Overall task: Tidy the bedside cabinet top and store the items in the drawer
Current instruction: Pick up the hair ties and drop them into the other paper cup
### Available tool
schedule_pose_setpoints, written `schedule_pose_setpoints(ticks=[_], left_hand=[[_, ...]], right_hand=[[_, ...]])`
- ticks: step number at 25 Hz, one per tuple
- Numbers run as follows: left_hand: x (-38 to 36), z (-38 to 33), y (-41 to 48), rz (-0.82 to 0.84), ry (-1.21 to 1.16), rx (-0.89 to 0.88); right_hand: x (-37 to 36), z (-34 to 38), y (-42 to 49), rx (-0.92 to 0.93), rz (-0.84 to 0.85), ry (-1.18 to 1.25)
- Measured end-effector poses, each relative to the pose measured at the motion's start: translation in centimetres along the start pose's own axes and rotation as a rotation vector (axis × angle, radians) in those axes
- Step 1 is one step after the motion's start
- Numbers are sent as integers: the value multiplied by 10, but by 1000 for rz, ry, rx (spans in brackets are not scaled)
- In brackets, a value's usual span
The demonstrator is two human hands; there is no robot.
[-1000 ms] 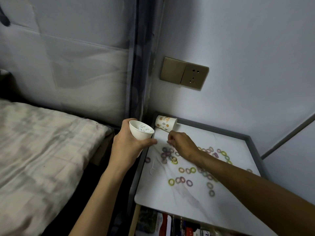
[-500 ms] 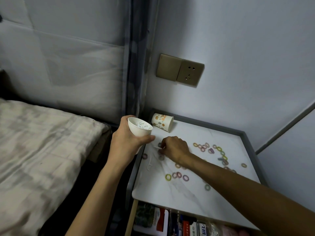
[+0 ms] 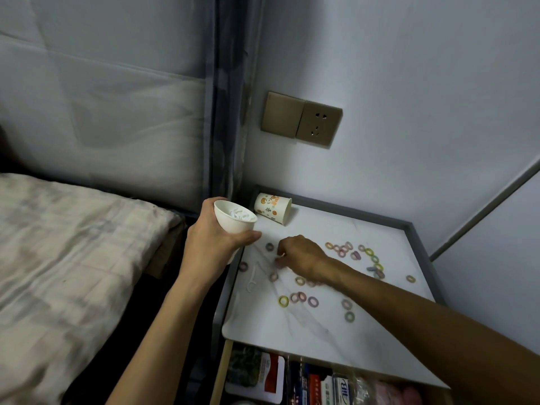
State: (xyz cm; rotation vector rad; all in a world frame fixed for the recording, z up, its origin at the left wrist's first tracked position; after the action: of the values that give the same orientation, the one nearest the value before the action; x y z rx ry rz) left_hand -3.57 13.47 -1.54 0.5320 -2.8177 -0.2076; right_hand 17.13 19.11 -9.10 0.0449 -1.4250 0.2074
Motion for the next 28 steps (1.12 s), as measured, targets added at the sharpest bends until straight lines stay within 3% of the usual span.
schedule_pose_setpoints(ticks=[5, 18, 24, 28], left_hand=[[0, 0, 1, -3, 2, -2], [1, 0, 2, -11, -12, -7], [4, -1, 1, -1, -16, -3], [6, -1, 2, -4, -5, -8]], right_hand=[[26, -19, -3, -30, -163, 188], [28, -4, -5, 205, -178, 286], [10, 41, -5, 415, 143, 280], [-2, 59, 0, 511, 158, 229]])
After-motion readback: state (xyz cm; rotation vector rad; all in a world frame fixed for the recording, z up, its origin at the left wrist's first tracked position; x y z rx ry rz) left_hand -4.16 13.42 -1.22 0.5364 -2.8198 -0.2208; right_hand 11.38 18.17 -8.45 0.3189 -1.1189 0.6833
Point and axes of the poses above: each hand's wrist, its own y-axis towards the middle knuckle, its own x-axis out of the back of the hand, z = x × y, the point moved 7 cm from there along y, towards the middle knuckle, and after that the axes turned 9 degrees about -z, right-handed, at the moved point
